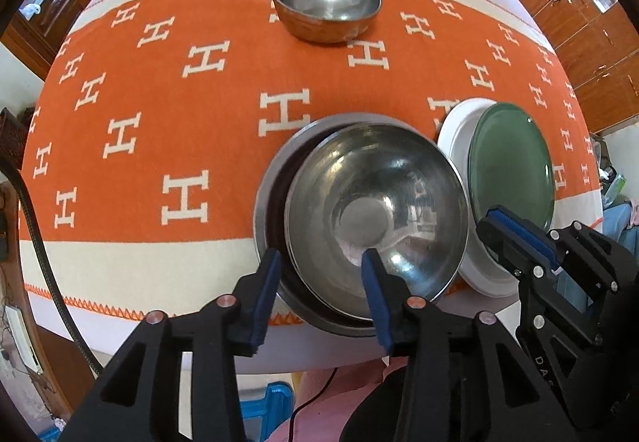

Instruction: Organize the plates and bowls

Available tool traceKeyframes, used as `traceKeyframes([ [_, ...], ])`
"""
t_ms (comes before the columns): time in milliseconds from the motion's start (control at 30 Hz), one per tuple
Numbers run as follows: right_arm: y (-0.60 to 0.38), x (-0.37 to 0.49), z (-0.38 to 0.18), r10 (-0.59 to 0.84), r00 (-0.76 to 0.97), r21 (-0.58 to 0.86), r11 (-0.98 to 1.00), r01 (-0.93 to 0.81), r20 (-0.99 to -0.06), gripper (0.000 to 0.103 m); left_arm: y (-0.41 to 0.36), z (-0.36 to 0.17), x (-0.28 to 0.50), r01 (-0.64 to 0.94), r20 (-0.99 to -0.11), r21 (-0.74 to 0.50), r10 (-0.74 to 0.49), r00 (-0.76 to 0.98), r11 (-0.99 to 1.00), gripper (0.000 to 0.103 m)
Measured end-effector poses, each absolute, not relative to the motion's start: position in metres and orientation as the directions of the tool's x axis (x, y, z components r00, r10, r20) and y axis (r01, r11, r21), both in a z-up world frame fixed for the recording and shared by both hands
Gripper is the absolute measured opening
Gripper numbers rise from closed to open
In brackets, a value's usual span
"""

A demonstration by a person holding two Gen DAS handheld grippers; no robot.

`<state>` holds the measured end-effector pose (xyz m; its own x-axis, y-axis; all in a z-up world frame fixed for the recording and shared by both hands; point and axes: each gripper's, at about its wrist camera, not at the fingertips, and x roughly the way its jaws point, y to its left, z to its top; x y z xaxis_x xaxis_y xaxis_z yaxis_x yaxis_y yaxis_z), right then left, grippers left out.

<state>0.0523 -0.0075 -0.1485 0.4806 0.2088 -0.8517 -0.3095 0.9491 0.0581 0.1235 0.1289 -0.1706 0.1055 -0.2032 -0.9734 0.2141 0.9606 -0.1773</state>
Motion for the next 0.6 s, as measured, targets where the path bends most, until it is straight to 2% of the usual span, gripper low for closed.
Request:
traceKeyframes([
  [600, -0.010, 0.105, -0.116, 0.240, 0.543, 0.100, 0.956, -0.274, -0.805, 0.009, 0.148, -0.114, 0.169, 0.227, -0.921, -0.189, -0.253, 0.297, 0.955, 0.053],
])
